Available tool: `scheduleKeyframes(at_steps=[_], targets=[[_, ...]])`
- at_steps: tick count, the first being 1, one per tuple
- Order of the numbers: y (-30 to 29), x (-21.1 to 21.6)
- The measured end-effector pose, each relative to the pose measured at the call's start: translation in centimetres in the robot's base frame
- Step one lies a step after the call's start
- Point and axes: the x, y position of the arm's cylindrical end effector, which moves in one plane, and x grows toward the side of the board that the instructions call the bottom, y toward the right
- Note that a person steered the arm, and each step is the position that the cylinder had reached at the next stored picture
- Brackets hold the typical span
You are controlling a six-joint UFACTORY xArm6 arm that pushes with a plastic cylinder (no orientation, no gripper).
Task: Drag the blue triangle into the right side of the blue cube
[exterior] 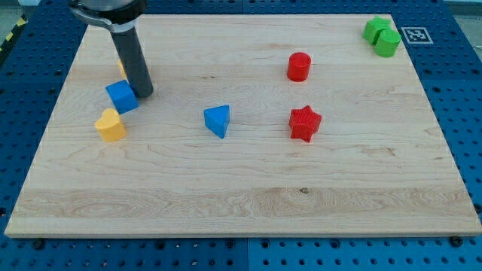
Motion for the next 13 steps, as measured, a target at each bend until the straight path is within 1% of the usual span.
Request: scheduleKeyframes(at_steps=[1, 2, 3, 4, 5, 6, 7, 8, 9, 10, 11, 12, 13], targets=[[3.8, -0.6], [10.0, -0.6], [15.6, 0.9], [18.7, 5.6], [18.5, 9.0], [13.6, 9.2], [7.2, 9.2], [7.6, 9.3], [13.2, 10.3], [17.8, 10.1], [17.6, 8.0], [12.9, 7.8], [6.3, 7.8]])
